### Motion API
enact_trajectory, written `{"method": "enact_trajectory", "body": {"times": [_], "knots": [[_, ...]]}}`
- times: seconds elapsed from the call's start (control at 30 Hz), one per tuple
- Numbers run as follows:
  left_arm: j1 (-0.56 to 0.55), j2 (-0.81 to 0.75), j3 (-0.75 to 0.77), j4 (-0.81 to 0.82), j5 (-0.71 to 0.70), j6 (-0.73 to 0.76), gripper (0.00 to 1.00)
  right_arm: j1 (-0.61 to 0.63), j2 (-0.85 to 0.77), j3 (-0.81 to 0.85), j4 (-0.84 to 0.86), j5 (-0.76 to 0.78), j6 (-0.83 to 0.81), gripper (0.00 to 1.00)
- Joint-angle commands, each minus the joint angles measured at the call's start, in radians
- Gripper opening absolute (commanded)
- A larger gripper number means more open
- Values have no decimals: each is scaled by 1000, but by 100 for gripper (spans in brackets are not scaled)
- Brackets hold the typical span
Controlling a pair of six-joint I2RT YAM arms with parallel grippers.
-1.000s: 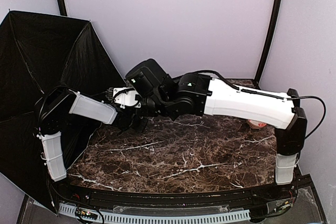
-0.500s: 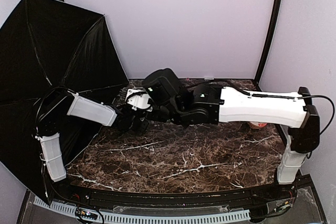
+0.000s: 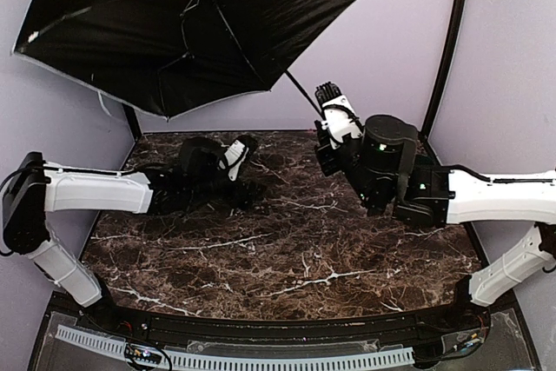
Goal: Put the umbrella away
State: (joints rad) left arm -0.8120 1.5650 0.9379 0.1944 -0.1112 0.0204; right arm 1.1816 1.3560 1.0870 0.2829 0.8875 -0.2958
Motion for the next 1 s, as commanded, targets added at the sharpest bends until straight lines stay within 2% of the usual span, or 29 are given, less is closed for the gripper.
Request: {"method": "enact_trajectory", "body": {"times": [0.0,0.1,0.2,0.33,0.43,0.53,0.7,0.8,0.97], "knots": [[4,-143,5,200,211,-96,84,0,0,-57,339,94,126,0],[4,-151,86,249,306,-158,87,11,40,-66,381,126,143,0],[13,-111,170,279,318,-247,92,34,74,-82,449,120,133,0],[72,-7,279,306,441,-421,92,73,111,-95,509,118,128,0],[92,38,298,385,494,-505,92,100,131,-112,550,114,139,0],[91,52,299,433,491,-523,91,120,155,-121,576,113,145,0],[94,58,299,432,467,-531,78,137,188,-114,595,93,145,0],[94,42,276,485,520,-533,77,138,200,-107,605,120,140,0],[94,-24,178,606,566,-522,82,129,184,-138,657,133,146,0]]}}
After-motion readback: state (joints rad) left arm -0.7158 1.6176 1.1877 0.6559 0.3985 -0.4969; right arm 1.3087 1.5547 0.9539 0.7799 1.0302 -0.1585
